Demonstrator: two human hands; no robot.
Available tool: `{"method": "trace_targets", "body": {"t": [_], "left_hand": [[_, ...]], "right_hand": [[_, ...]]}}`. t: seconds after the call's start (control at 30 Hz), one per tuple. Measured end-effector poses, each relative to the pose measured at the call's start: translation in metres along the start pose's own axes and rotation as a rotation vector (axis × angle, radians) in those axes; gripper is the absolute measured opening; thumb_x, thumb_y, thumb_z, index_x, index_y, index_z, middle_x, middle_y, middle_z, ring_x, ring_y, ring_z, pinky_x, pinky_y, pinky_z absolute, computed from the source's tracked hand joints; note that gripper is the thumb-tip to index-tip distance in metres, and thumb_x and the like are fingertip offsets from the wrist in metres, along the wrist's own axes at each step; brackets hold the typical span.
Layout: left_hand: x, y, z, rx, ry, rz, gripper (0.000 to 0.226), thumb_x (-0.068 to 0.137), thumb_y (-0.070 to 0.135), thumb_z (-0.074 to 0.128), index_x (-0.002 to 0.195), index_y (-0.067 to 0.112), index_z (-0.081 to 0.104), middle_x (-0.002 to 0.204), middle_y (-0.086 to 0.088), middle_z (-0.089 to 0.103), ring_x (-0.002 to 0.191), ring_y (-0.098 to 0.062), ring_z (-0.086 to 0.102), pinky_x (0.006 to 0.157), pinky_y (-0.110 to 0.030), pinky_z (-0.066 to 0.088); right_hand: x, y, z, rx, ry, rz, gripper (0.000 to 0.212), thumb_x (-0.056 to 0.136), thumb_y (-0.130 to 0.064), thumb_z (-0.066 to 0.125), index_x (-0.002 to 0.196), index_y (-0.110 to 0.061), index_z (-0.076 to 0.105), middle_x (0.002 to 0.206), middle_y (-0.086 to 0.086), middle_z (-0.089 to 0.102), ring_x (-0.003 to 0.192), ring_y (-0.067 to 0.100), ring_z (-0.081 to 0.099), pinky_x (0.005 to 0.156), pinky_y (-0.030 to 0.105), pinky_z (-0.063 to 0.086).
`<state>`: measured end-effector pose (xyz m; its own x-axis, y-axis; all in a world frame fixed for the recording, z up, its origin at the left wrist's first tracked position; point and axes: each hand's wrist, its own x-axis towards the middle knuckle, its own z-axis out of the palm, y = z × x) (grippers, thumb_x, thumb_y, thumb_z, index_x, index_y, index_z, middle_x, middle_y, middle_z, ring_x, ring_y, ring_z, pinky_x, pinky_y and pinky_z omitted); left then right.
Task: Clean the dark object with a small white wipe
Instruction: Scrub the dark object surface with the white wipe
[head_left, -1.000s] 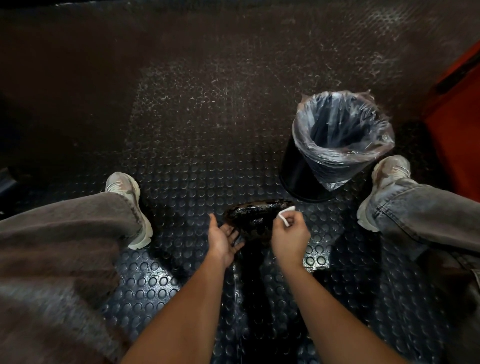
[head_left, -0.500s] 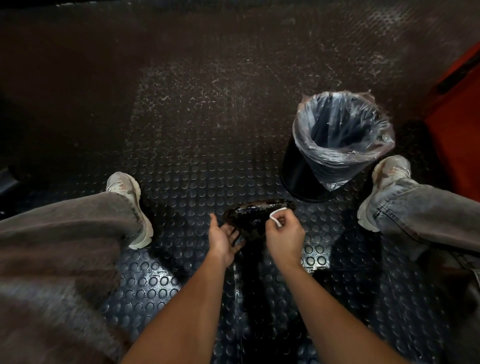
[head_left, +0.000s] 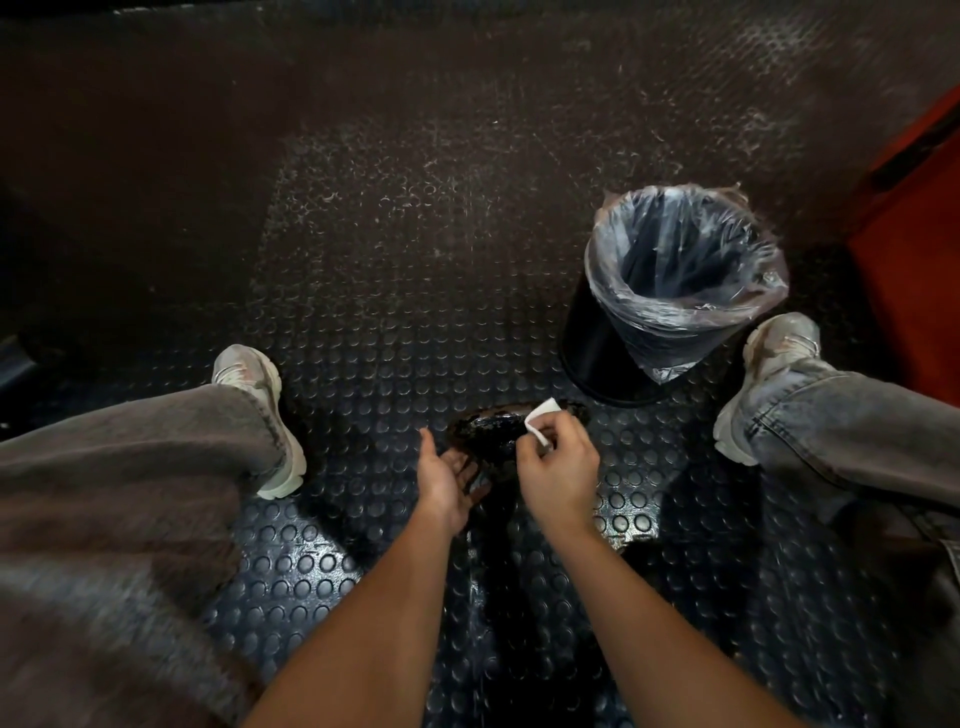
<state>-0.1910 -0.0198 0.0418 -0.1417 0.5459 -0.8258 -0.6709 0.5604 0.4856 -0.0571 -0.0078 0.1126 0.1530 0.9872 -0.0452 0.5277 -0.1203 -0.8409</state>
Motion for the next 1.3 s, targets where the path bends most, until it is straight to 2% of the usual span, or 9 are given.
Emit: {"method": "trace_targets", "body": {"t": [0.33,0.5,0.6,0.7,0.8,0.93,1.0,1.17,1.3], "left_hand": [[-0.004,0.002,0.002,-0.033,0.017,-0.009,0.086,0.096,0.074,0.016,0.145,0.011,0.049,0.145,-0.004,0.051,0.137,-0.026,0.046,0.104,-0.051,0.04],[-0.006,0.003,0.004,-0.031,0.012,-0.014,0.082,0.097,0.074,0.018,0.136,0.014,0.057,0.128,0.0,0.06,0.108,-0.017,0.058,0.085,-0.04,0.047],[-0.008,0.003,0.005,-0.013,0.005,-0.017,0.083,0.096,0.075,0.019,0.131,0.014,0.063,0.124,-0.003,0.067,0.109,-0.02,0.061,0.086,-0.039,0.049],[-0.006,0.003,0.003,-0.016,0.007,-0.018,0.083,0.095,0.076,0.019,0.132,0.015,0.063,0.13,-0.004,0.065,0.116,-0.021,0.06,0.084,-0.04,0.048],[-0.004,0.003,0.001,-0.018,0.007,-0.01,0.084,0.094,0.077,0.018,0.132,0.015,0.061,0.133,-0.002,0.061,0.12,-0.02,0.056,0.095,-0.046,0.045],[-0.003,0.002,0.0,-0.02,0.014,0.004,0.079,0.096,0.076,0.017,0.123,0.017,0.063,0.12,-0.001,0.061,0.116,-0.02,0.055,0.106,-0.052,0.041],[-0.003,0.002,0.0,-0.024,0.012,0.0,0.078,0.095,0.076,0.018,0.12,0.018,0.064,0.124,-0.002,0.061,0.12,-0.021,0.055,0.106,-0.052,0.042],[-0.004,0.002,0.002,-0.026,-0.002,-0.01,0.083,0.095,0.076,0.021,0.129,0.015,0.065,0.128,-0.006,0.067,0.118,-0.023,0.061,0.088,-0.041,0.05],[-0.003,0.002,0.0,-0.022,0.0,-0.008,0.083,0.095,0.076,0.02,0.126,0.014,0.066,0.124,-0.006,0.07,0.115,-0.023,0.063,0.088,-0.041,0.05]], "right_hand": [[0.016,0.012,-0.008,0.176,0.199,0.444,0.008,0.089,-0.015,0.062,0.088,-0.021,0.057,0.081,0.001,0.066,0.074,0.024,0.066,0.059,0.03,0.049],[0.009,-0.002,-0.002,0.115,0.13,0.191,0.012,0.083,-0.013,0.06,0.086,-0.024,0.058,0.087,-0.005,0.063,0.078,0.017,0.06,0.067,0.032,0.049],[0.003,0.0,0.001,0.031,0.017,0.056,0.012,0.083,-0.011,0.062,0.085,-0.022,0.059,0.09,-0.011,0.058,0.078,0.012,0.057,0.066,0.03,0.048],[0.002,0.009,0.0,0.01,0.001,0.1,0.012,0.082,-0.012,0.062,0.08,-0.024,0.06,0.084,-0.009,0.062,0.072,0.014,0.059,0.059,0.03,0.048],[0.007,0.017,-0.004,0.05,0.072,0.303,0.013,0.084,-0.012,0.062,0.078,-0.023,0.059,0.074,-0.005,0.065,0.068,0.019,0.063,0.055,0.028,0.044],[0.02,0.016,-0.01,0.179,0.205,0.479,0.011,0.085,-0.015,0.063,0.083,-0.023,0.057,0.075,-0.003,0.065,0.074,0.025,0.065,0.069,0.044,0.055],[0.02,0.009,-0.012,0.172,0.21,0.42,0.01,0.085,-0.014,0.062,0.084,-0.022,0.057,0.075,-0.003,0.064,0.07,0.02,0.062,0.07,0.044,0.055],[0.003,-0.005,-0.005,0.057,0.039,0.06,0.012,0.082,-0.01,0.063,0.084,-0.021,0.059,0.087,-0.006,0.06,0.075,0.005,0.055,0.063,0.021,0.044],[0.0,0.005,0.0,0.003,-0.047,0.117,0.013,0.082,-0.012,0.064,0.08,-0.024,0.062,0.083,-0.01,0.064,0.073,0.007,0.059,0.061,0.022,0.047]]}}
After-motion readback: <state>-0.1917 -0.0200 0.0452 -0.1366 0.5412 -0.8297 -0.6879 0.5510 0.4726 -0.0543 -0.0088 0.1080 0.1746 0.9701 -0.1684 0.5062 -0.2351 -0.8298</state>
